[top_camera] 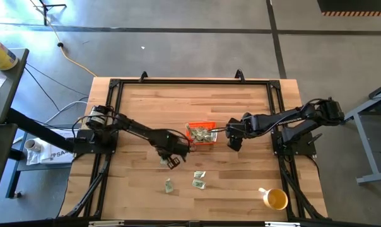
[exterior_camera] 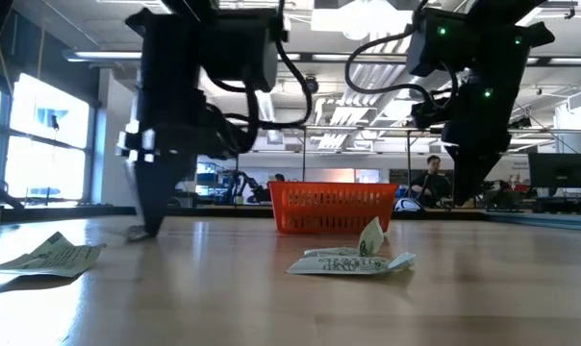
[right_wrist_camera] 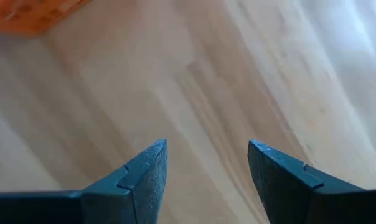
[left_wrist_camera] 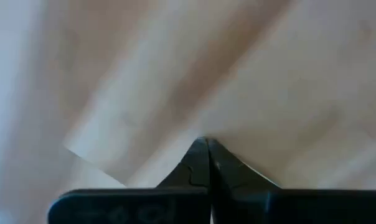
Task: Pick and place Stevia / Truvia into bins
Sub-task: Put the light green stevia packet into the orange basket
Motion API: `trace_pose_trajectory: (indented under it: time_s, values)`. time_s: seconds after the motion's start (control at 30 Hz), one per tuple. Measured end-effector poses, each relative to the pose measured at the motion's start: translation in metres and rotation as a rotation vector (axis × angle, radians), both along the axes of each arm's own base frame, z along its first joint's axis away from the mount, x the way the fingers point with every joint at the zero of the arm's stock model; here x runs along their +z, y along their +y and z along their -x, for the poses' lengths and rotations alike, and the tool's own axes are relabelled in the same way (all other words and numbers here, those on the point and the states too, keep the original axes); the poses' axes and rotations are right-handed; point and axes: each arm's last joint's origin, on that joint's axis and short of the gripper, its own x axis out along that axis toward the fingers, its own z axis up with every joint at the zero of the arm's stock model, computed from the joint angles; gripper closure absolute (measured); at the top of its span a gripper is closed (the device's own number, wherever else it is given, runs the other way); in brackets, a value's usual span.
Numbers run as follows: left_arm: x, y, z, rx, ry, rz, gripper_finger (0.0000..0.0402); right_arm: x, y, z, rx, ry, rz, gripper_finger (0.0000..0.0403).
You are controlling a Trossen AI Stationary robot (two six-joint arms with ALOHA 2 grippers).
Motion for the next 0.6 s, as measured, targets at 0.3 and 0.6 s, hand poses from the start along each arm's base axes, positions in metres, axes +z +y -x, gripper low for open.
trace_pose_trajectory:
  time_s: [0.3,0.6]
  values:
    - [0.046,0.035,-0.038,-0.093,-0.153,-0.111,0.0379,0.017,-0.007,0.014,-0.126,-0.031,0.131,0.0192]
    - [0.116,0.068,-0.073,-0.162,-0.41,-0.214,0.0381,0.035,-0.008,0.044,-0.219,0.026,0.17,0.0192]
